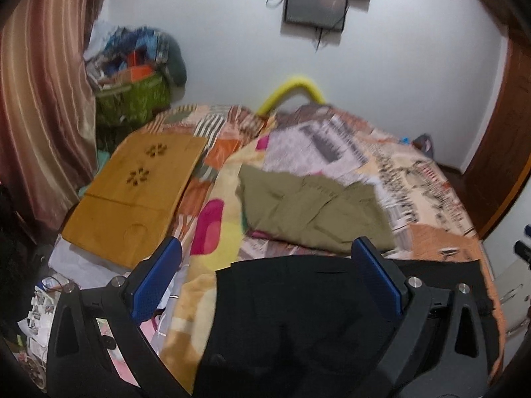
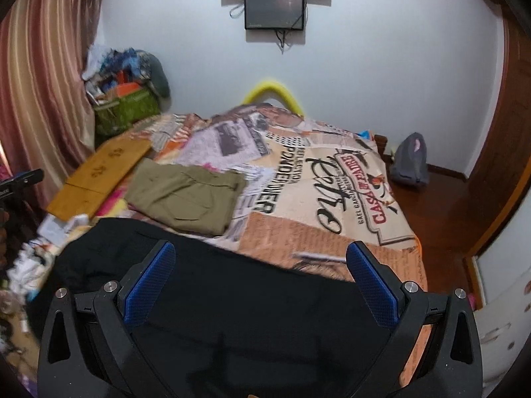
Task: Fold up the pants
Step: 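Lower both tools onto the black trousers' waistband and close both grippers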
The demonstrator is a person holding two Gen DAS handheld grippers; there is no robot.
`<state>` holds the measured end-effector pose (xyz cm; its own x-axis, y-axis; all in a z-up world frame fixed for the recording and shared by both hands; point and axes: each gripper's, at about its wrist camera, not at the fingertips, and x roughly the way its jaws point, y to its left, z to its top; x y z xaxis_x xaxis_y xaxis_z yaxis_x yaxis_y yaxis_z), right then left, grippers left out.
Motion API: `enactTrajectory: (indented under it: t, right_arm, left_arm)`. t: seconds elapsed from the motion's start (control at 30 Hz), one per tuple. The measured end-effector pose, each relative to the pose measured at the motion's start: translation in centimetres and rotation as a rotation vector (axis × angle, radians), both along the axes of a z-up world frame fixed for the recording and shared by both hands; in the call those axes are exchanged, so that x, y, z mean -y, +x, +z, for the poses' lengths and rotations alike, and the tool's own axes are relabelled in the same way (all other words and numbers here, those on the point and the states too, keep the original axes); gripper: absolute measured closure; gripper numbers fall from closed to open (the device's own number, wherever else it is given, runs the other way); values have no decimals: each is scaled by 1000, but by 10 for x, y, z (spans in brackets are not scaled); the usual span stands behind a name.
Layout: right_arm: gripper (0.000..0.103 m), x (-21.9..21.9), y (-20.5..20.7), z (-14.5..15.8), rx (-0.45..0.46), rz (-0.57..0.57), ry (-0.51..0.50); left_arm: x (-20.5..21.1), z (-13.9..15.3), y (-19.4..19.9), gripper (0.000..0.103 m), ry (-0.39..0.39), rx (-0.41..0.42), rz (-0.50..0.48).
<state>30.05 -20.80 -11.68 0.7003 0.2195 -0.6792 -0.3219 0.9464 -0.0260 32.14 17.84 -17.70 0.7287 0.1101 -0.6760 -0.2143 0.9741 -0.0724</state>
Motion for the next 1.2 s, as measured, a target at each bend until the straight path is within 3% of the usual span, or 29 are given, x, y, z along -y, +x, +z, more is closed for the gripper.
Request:
enactTrajectory:
  t: [0.23,0.37,0.57,0.73,0.83,0.9,1.03,1.2]
  right_arm:
    - [2,-11,42,-47,-109,56,-18]
    - [3,-13,71,-75,-176,83,-31]
    - [6,-26,93,-108,-238,211,-107]
    - [10,-42,101,-132,-299,314,-121]
    - [19,-50,105,-145,-344,365,-138]
    - [31,-55,107,-152,-380,390,-138]
    - [39,-57,111,-158,-427,394,-111]
    - [70,-58,104,-156,-451,417,-78]
  left_arm:
    - [-23,-76,60,0,50,-194,60]
    - [-39,-114,83,0,2,-287,54]
    - [-51,-155,99,0,-71,-392,33]
    - [-46,-175,106,17,-104,-466,-36]
    - [-41,-181,107,26,-108,-489,-79]
    - [-38,-183,108,30,-104,-496,-103]
    - [-40,-182,108,45,-131,-490,-114]
    - [-38,-173,102,66,-90,-466,-94]
